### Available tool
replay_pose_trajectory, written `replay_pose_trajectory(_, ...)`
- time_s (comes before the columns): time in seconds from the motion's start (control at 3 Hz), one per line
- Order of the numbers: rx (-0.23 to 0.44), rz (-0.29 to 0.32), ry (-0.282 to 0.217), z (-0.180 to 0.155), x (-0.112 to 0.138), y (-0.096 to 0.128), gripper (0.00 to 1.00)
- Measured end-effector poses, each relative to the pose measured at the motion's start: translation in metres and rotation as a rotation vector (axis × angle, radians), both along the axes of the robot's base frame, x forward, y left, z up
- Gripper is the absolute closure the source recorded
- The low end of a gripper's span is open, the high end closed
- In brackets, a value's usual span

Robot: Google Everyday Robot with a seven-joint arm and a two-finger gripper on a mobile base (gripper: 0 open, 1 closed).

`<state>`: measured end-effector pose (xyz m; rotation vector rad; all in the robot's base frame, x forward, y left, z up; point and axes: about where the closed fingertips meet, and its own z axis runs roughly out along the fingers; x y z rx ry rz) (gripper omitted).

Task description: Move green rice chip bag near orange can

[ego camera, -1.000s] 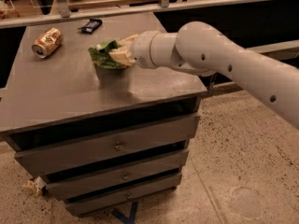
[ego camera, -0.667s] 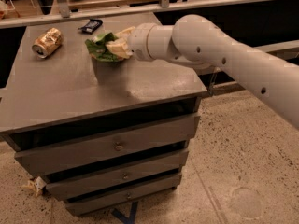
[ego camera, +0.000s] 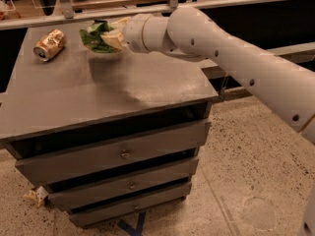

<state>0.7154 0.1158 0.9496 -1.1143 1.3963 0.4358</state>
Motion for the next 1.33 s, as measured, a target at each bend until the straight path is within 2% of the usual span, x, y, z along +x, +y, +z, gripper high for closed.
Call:
replay_pose_trajectory(0.33, 0.001, 0.017, -0.022, 0.0, 0.015, 0.02, 1.0)
replay_pose_trajectory(0.67, -0.005, 0.034, -0.005, -0.016, 0.035, 0.052, 1.0)
replay_pose_trajectory(1.0, -0.013, 0.027, 0.003, -0.019, 0.04, 0.061, 1.0)
replay_pose_trajectory(1.33, -0.027, 0.008, 0.022, -0.023, 0.041, 0.068, 0.82)
